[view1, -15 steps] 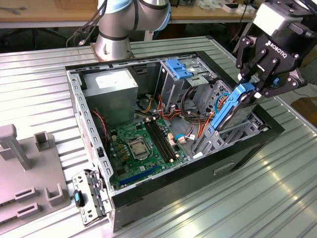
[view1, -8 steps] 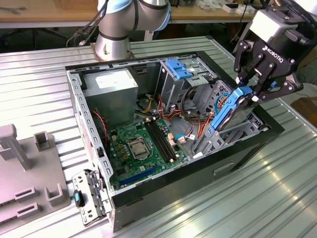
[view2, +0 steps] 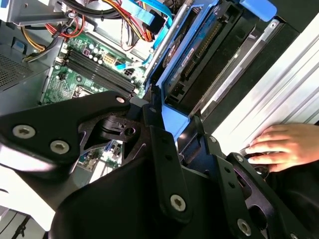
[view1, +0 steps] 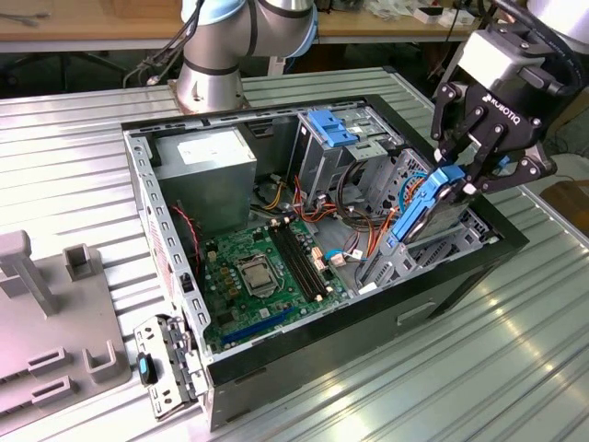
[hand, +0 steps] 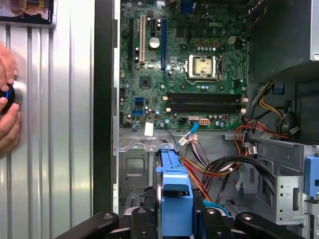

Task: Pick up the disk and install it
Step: 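Insert the disk into the insertion slot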

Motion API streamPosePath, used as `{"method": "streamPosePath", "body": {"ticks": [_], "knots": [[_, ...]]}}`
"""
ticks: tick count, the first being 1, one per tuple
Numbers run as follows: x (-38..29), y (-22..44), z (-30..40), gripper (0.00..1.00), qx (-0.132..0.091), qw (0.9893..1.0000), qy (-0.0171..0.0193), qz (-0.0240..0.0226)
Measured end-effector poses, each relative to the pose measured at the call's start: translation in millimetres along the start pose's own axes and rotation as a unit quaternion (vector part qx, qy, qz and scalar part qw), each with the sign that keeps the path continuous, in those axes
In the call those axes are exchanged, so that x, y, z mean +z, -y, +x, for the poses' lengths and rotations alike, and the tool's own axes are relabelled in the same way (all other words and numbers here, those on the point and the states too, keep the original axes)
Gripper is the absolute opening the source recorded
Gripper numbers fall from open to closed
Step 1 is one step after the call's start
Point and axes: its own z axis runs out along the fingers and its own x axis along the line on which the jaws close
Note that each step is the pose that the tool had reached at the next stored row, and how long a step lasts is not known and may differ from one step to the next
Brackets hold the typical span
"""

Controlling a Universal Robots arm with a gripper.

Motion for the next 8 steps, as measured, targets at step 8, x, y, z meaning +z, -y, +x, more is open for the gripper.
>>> {"method": "streamPosePath", "body": {"ticks": [8], "knots": [[11.0, -0.2, 0.5, 0.37, 0.000, 1.0000, 0.0000, -0.0001]]}}
